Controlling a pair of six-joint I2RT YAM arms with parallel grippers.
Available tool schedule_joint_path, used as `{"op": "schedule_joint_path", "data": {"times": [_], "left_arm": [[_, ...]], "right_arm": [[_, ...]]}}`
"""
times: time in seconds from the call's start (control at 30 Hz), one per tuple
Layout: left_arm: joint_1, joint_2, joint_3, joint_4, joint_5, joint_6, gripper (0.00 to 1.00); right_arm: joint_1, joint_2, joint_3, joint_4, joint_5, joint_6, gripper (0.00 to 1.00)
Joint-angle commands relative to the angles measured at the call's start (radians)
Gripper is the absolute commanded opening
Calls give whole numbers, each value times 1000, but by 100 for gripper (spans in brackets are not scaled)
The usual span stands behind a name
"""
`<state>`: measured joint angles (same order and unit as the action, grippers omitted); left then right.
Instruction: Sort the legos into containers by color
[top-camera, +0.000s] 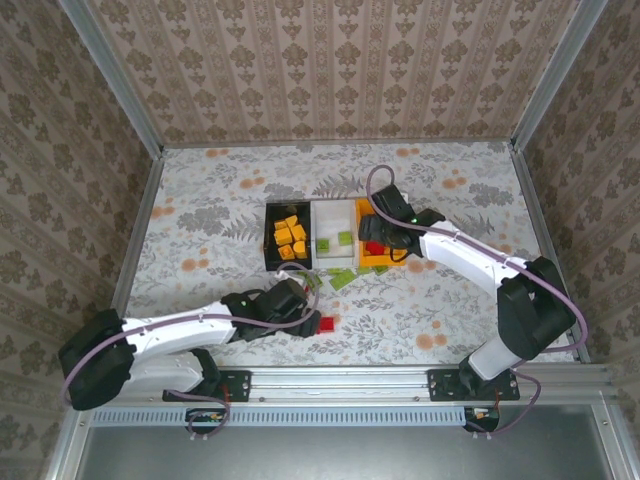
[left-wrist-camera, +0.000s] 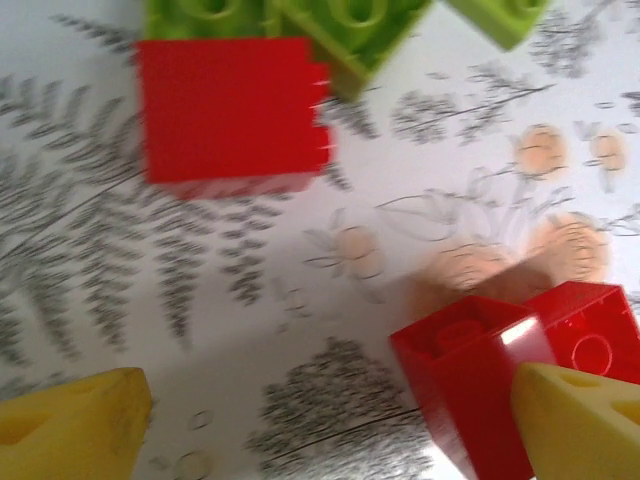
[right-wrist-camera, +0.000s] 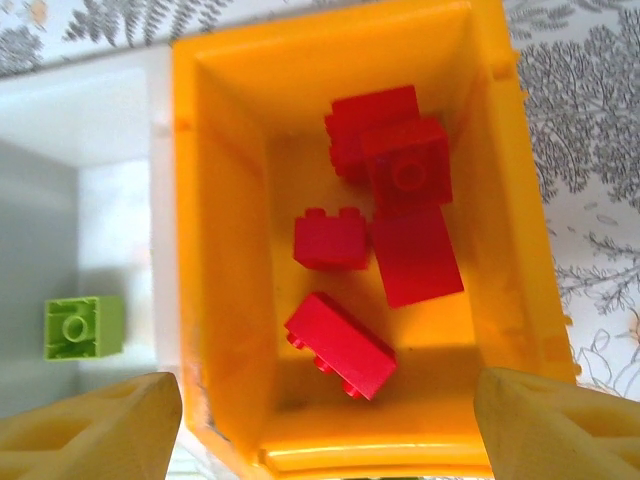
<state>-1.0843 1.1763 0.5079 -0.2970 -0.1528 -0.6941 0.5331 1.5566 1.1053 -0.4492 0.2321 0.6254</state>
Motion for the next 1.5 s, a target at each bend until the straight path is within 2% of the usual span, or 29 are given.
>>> {"op": "schedule_joint_path", "data": {"times": [0.0, 0.13, 0.43, 0.57, 0.67, 0.9, 1.03, 1.2, 1.33, 1.47], "left_arm": [[-18, 43, 9, 26, -1, 15, 94], [-17, 69, 10, 37, -5, -4, 87], [-90, -17, 99, -40, -34, 17, 92], [-98, -38, 107, -28, -14, 20, 90], [-100, 2, 109, -8, 21, 28, 88], [-104, 124, 107, 17, 93, 38, 77], [-101, 126, 95, -22, 62, 24, 61], [-72, 73, 65, -96, 15, 2, 52], [-65, 40, 63, -85, 46, 8, 63], [-99, 33, 133, -106, 31, 21, 65]], "right_arm": [[1, -33, -30, 16, -11, 8, 79], [1, -44, -42, 21, -14, 11, 79], [-1, -60, -58, 26, -13, 13, 79], [-1, -58, -60, 24, -13, 10, 79], [0, -57, -65, 21, -10, 9, 79], [-5, -59, -71, 11, -9, 0, 80], [-7, -68, -71, 10, -10, 1, 80], [-7, -78, -70, 9, -10, 2, 80], [-7, -76, -68, 7, -13, 2, 80], [-7, -77, -68, 4, -13, 3, 80]]}}
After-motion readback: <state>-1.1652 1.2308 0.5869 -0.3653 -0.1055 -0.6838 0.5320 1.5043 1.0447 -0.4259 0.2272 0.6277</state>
